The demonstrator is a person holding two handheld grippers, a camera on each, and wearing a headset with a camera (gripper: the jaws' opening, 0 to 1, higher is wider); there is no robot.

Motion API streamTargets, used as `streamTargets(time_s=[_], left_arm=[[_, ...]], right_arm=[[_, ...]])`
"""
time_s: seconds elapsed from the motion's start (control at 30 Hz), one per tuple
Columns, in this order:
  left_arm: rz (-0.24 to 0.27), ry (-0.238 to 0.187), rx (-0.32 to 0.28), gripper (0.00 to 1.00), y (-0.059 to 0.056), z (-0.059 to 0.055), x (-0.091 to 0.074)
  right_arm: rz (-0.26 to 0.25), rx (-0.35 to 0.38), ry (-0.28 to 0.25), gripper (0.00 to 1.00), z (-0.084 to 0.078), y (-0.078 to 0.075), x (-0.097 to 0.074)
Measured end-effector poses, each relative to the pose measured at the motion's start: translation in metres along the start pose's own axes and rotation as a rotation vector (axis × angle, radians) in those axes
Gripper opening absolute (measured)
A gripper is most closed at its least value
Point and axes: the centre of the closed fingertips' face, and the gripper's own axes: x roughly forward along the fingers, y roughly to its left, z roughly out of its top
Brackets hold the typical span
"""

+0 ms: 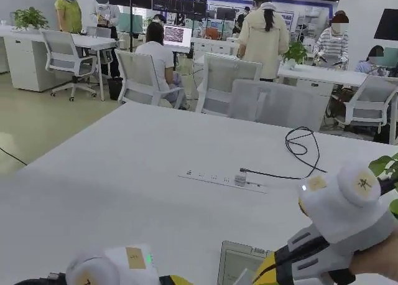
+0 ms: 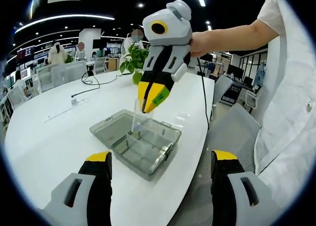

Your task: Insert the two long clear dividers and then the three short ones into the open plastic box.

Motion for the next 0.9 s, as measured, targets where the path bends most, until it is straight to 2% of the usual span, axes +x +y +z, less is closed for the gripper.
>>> streamTargets(time_s=[0.23, 0.37, 0.9], left_arm=[[0.000, -0.004, -0.033, 0.94, 0.001, -0.007, 0.001], [-0.003, -0.009, -0.047, 0.96, 0.001, -0.010, 0.000], [0.000, -0.010, -0.081, 1.00, 0.005, -0.021, 0.001]], right_arm=[[-0.004, 0.002, 0.026, 0.03, -0.017, -0.004, 0.022], [-0.013, 0.015, 0.019, 0.03, -0.021, -0.008, 0.030], [-0.023, 0.024, 0.041, 0.03, -0.034, -0.018, 0.043]])
